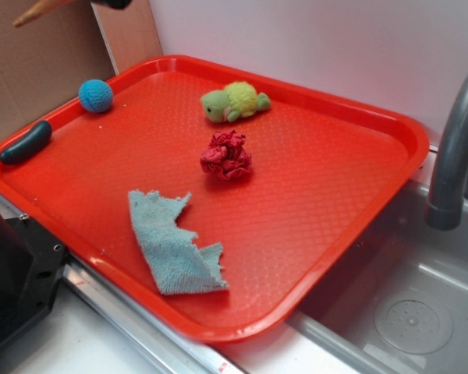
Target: Grab the shell.
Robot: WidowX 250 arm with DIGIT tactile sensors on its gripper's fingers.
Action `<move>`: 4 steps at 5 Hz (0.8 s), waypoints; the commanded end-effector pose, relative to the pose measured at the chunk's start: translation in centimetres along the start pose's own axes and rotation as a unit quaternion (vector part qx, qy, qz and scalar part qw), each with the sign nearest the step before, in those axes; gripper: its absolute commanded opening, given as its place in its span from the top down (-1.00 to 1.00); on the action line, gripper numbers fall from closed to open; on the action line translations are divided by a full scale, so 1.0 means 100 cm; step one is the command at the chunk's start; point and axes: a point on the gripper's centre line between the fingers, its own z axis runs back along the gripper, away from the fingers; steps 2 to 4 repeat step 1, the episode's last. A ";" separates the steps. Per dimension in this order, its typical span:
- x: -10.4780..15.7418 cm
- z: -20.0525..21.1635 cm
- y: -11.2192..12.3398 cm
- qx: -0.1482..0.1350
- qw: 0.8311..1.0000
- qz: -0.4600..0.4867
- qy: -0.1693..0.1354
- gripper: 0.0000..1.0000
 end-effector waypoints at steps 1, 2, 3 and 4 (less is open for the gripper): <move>-0.005 0.019 -0.002 -0.022 0.999 0.018 -0.041 1.00; -0.005 0.019 -0.002 -0.022 0.999 0.018 -0.041 1.00; -0.005 0.019 -0.002 -0.022 0.999 0.018 -0.041 1.00; -0.005 0.019 -0.002 -0.022 0.999 0.018 -0.041 1.00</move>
